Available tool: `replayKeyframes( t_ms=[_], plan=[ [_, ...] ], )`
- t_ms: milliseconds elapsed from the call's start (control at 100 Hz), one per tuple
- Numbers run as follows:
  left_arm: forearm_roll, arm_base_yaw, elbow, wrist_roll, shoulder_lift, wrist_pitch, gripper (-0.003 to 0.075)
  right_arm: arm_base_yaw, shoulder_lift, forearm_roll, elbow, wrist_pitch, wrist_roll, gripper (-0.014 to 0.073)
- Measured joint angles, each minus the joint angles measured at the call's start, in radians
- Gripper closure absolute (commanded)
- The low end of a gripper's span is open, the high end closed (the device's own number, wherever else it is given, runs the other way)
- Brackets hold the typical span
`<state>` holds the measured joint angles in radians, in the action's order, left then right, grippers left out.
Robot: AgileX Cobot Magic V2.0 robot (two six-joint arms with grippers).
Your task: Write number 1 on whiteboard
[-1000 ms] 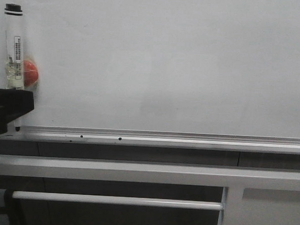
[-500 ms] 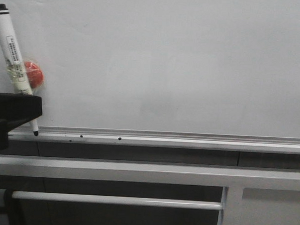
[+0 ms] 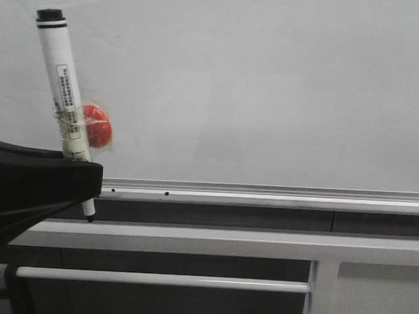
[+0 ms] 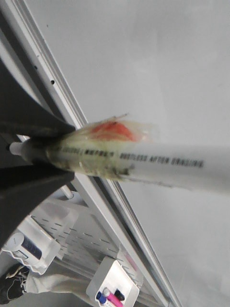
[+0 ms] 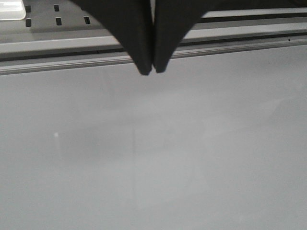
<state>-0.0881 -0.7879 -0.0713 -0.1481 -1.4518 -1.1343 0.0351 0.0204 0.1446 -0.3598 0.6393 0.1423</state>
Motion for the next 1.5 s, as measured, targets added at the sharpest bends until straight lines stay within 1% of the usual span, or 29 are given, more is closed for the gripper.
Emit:
replayKeyframes(
  t_ms=[90,270,350,420,540,650,730,800,810,820,850,930,1030,1080,1120,1130,1180,1190,1200,1220,1280,1310,1330,1380,1500],
  plan=[
    [-0.008,0.0,0.014,0.002,0.0,0.0,0.0741,0.0,0.0,0.0,0.0,-0.012,0.0,0.0643],
    [-0.026,0.0,0.026,0.015,0.0,0.0,0.0741,0.0,0.0,0.008,0.0,-0.099,0.0,0.0647],
    [-0.054,0.0,0.008,0.018,0.0,0.026,0.0741,0.0,0.002,0.01,0.0,-0.087,0.0,0.0647],
    [-0.102,0.0,-0.024,0.018,0.0,0.088,0.0741,0.0,0.018,0.011,0.0,-0.045,-0.004,0.0647],
    [-0.21,0.0,-0.105,0.004,0.0,0.242,0.0741,0.011,0.082,0.04,0.0,0.018,-0.082,0.0647],
    [-0.281,-0.006,-0.19,-0.007,0.0,0.367,0.0741,0.06,0.134,0.084,0.0,0.004,-0.142,0.0647],
    [-0.342,-0.019,-0.257,-0.017,0.011,0.5,0.0741,0.102,0.179,0.104,0.0,-0.014,-0.214,0.0647],
    [-0.394,-0.042,-0.307,-0.029,0.038,0.637,0.0741,0.162,0.22,0.13,0.0,-0.02,-0.256,0.0647],
    [-0.398,-0.045,-0.307,-0.031,0.042,0.637,0.0741,0.177,0.228,0.135,0.0,-0.02,-0.258,0.0647],
    [-0.403,-0.051,-0.317,-0.031,0.049,0.678,0.0741,0.185,0.232,0.137,0.0,-0.02,-0.262,0.0647],
    [-0.415,-0.063,-0.338,-0.033,0.068,0.729,0.0741,0.216,0.249,0.145,0.0,-0.022,-0.271,0.0647],
    [-0.427,-0.097,-0.376,-0.036,0.113,0.852,0.0741,0.31,0.302,0.149,0.0,-0.036,-0.288,0.0647],
    [-0.435,-0.14,-0.406,-0.037,0.167,1.005,0.0741,0.407,0.369,0.155,0.0,-0.095,-0.308,0.0638],
    [-0.436,-0.158,-0.413,-0.037,0.189,1.071,0.0741,0.454,0.403,0.157,0.0,-0.125,-0.358,0.0606],
    [-0.437,-0.168,-0.416,-0.037,0.202,1.111,0.0741,0.495,0.431,0.157,0.0,-0.143,-0.42,0.0543],
    [-0.437,-0.17,-0.416,-0.037,0.206,1.118,0.0741,0.502,0.436,0.157,0.0,-0.146,-0.431,0.0543],
    [-0.441,-0.185,-0.416,-0.037,0.223,1.168,0.0741,0.551,0.466,0.157,0.0,-0.16,-0.492,0.0429],
    [-0.441,-0.186,-0.416,-0.037,0.223,1.174,0.0741,0.565,0.474,0.157,0.0,-0.165,-0.504,0.0395],
    [-0.446,-0.189,-0.416,-0.037,0.228,1.183,0.0741,0.572,0.479,0.157,0.0,-0.167,-0.51,0.0395],
    [-0.449,-0.192,-0.416,-0.037,0.231,1.192,0.0741,0.592,0.491,0.157,0.0,-0.175,-0.524,0.0319],
    [-0.476,-0.207,-0.417,-0.037,0.242,1.224,0.0741,0.651,0.528,0.157,0.0,-0.203,-0.548,0.0159],
    [-0.495,-0.213,-0.417,-0.037,0.247,1.237,0.0741,0.675,0.544,0.157,0.0,-0.229,-0.556,0.0118],
    [-0.511,-0.216,-0.417,-0.037,0.249,1.241,0.0741,0.692,0.556,0.157,0.0,-0.25,-0.558,0.0075],
    [-0.549,-0.223,-0.42,-0.037,0.251,1.26,0.0741,0.729,0.583,0.157,0.0,-0.308,-0.563,0.0042],
    [-0.602,-0.228,-0.452,-0.037,0.251,1.315,0.0741,0.792,0.651,0.161,-0.024,-0.42,-0.566,0.0073]
  ],
)
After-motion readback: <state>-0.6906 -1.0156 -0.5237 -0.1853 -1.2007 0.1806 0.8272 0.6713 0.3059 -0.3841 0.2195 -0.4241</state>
